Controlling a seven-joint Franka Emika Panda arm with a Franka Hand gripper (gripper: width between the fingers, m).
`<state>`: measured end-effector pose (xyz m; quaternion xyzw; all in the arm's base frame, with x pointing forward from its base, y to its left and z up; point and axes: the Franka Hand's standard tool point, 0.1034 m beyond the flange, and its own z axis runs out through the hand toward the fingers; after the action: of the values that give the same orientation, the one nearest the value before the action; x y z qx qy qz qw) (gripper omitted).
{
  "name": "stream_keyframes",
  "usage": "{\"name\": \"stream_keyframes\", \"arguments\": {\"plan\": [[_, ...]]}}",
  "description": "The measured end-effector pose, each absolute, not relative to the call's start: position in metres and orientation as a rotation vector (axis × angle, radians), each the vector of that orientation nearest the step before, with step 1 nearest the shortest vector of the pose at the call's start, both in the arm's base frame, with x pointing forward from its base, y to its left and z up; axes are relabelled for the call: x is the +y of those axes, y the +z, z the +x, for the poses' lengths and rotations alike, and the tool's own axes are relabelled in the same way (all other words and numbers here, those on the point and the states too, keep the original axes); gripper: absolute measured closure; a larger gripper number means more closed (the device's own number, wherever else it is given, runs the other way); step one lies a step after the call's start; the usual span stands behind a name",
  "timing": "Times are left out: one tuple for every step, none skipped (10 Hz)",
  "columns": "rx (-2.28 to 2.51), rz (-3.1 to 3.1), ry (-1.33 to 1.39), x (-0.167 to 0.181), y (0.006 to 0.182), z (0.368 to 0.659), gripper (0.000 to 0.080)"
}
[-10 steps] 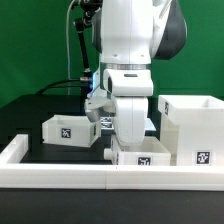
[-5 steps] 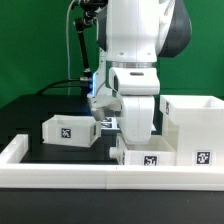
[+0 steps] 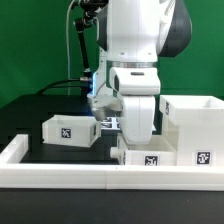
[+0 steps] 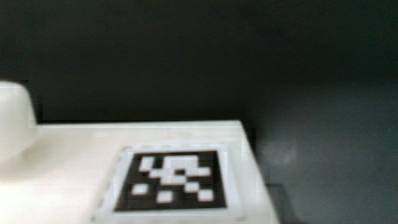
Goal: Assemble drawer
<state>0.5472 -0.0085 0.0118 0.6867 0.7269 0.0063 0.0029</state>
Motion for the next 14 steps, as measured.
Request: {"name": "stream_keyframes", "arguments": {"plan": [[2.263,2.158,0.038,-0.007,0.011,0.547,0.0758],[2.259,2.164,0.036,-0.007,0.011,0.547,0.0758],[2.259,2.165,0.036,-0.007,0.011,0.547,0.0758],[2.258,2.166,0.036,-0.006,0.011,0.547,0.0758],[2.261,2.164,0.035,-0.005,0.011,0.547,0.0758],[2.27,2.157,0.031,-0.002,0.01,0.547,0.0758],[2.29,2.139,0.012,-0.002,0.01,0.547,0.0758],[2.306,2.125,-0.004,-0.002,0.01,0.547,0.0758],[2.329,2.1,-0.019,0.002,0.009,0.546,0.0758],[2.346,2.076,-0.026,0.004,0.008,0.546,0.0758],[2.342,2.08,-0.027,0.002,0.008,0.546,0.0758],[2.342,2.081,-0.026,0.002,0.008,0.546,0.0758],[2.342,2.081,-0.026,0.002,0.008,0.546,0.0758],[2.341,2.081,-0.026,0.002,0.008,0.546,0.0758]]}}
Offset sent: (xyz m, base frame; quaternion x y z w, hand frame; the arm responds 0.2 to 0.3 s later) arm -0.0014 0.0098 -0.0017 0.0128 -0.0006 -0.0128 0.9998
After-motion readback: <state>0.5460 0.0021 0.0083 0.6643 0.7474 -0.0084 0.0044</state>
